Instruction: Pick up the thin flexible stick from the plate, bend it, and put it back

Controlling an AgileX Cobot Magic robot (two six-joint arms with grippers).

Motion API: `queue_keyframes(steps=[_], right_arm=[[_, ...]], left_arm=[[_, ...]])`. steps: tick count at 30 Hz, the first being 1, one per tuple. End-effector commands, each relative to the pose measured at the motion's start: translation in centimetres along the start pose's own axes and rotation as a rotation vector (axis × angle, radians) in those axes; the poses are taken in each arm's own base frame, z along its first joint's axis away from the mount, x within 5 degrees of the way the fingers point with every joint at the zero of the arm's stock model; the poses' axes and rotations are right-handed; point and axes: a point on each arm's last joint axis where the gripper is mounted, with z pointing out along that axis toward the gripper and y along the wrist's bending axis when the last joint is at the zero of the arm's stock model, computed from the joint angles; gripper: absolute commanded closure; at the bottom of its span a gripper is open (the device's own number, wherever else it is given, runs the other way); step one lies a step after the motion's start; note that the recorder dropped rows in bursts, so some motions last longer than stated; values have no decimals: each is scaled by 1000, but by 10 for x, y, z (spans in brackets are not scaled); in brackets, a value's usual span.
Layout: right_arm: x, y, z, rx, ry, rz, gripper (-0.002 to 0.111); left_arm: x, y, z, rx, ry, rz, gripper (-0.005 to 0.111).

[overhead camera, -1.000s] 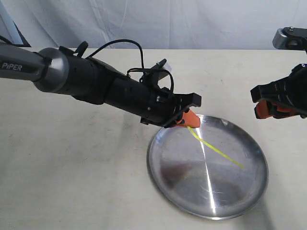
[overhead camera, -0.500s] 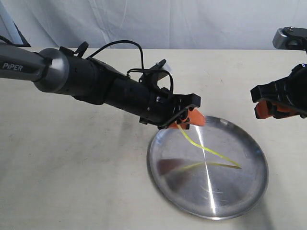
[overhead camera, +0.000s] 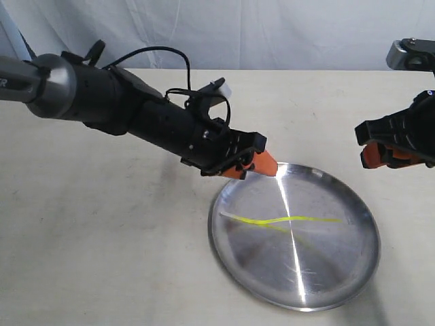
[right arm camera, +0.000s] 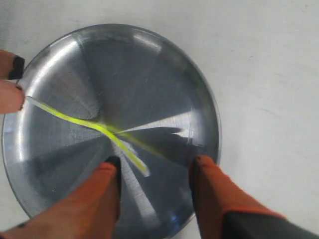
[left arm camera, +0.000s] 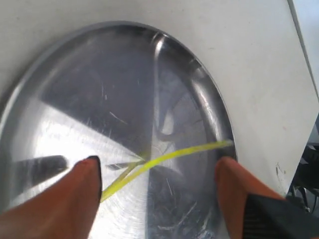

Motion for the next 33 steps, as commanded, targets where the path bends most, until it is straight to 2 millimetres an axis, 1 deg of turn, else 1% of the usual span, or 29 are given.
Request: queue_keyframes(steps=[1, 2, 4, 6, 8, 10, 11, 15, 18, 22, 23, 24, 25, 26, 27, 28, 29, 31, 33], right_arm=[[0, -2, -2, 10, -5, -7, 64], [0, -2, -2, 10, -5, -7, 64], [-1, -2, -2, 10, -6, -7, 64], [-1, -2, -2, 11, -10, -7, 69], [-1, -1, -2, 8, -11, -4, 85], [-1, -1, -2, 0, -15, 4, 105], [-2, 0, -2, -2, -18, 6, 108], [-2, 0, -2, -1, -38, 0, 108], [4, 2, -5, -17, -83, -28, 108], [19, 9, -14, -78, -190, -61, 108], [28, 13, -22, -100, -256, -67, 108], [33, 14, -26, -112, -283, -70, 108], [43, 18, -36, -135, -336, -76, 108], [46, 20, -40, -144, -354, -72, 108], [55, 25, -50, -177, -377, -74, 108], [58, 26, -54, -189, -383, -77, 108], [63, 30, -63, -218, -410, -76, 108], [68, 33, -73, -230, -460, -83, 108], [71, 35, -79, -240, -490, -86, 108]], left_arm=[[-10, -6, -23, -21, -44, 67, 43], [-13, -5, -29, -30, -53, 74, 44], [-16, -5, -40, -48, -67, 100, 49], [-20, -4, -54, -77, -83, 120, 63], [-24, -3, -69, -109, -97, 127, 80], [-27, -2, -85, -143, -117, 150, 98], [-28, -3, -93, -157, -129, 168, 106], [-33, -9, -124, -212, -191, 222, 107], [-33, -18, -146, -281, -258, 261, 107], [-26, -35, -178, -384, -388, 314, 107], [-19, -42, -190, -405, -430, 341, 107], [-15, -46, -195, -409, -443, 353, 107], [-8, -53, -203, -413, -458, 375, 107], [-5, -55, -206, -416, -465, 382, 107], [-2, -57, -210, -420, -487, 382, 107], [-2, -58, -210, -414, -488, 379, 107], [-2, -59, -211, -414, -490, 380, 107], [-2, -58, -210, -415, -489, 382, 107], [-2, -58, -210, -415, -489, 384, 107]])
